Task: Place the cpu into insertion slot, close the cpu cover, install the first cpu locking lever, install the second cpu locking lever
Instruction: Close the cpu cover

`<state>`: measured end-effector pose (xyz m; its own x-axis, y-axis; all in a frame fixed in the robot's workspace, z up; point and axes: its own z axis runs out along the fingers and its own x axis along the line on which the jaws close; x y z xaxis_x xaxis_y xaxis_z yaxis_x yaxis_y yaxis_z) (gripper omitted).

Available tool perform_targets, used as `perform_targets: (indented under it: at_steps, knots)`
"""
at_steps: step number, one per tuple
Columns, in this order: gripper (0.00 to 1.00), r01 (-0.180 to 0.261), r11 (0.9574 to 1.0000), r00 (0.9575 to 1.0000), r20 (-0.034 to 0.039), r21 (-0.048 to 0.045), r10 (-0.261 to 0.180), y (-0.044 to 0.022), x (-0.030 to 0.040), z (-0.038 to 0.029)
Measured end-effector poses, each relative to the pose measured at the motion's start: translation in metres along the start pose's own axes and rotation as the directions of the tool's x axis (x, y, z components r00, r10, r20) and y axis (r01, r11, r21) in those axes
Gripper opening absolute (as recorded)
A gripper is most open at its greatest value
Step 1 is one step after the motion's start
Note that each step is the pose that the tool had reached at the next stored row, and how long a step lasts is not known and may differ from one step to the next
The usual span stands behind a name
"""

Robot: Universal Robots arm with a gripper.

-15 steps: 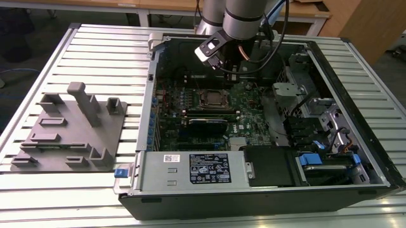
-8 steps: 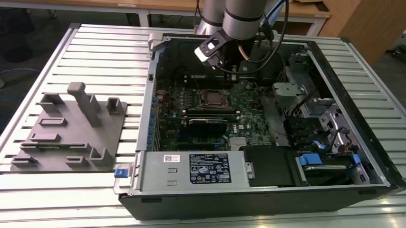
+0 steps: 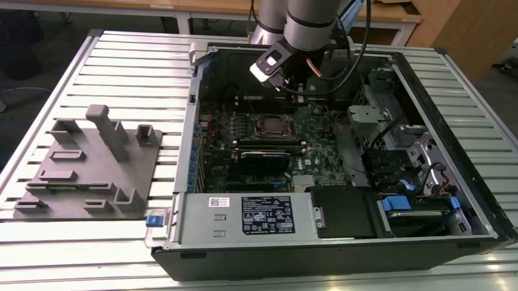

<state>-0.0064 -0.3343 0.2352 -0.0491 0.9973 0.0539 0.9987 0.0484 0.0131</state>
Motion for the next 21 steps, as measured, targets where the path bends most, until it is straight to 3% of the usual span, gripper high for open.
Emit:
perform_targets:
  at_steps: [5,8,11,16,21]
  knots:
    - [0.11,0.083,0.9965,0.9965,-0.0013,0.0044,-0.083,0.0000,0.0000,0.0003]
    - [0.11,0.138,0.9904,0.9905,-0.0023,0.0073,-0.138,0.0000,0.0000,0.0004]
    - [0.11,0.191,0.9815,0.9816,-0.0035,0.0101,-0.191,0.0000,0.0000,0.0006]
    - [0.11,0.280,0.9599,0.9600,-0.0059,0.0146,-0.280,0.0000,0.0000,0.0009]
    - [0.11,0.366,0.9303,0.9305,-0.0086,0.0189,-0.366,0.0000,-0.0001,0.0013]
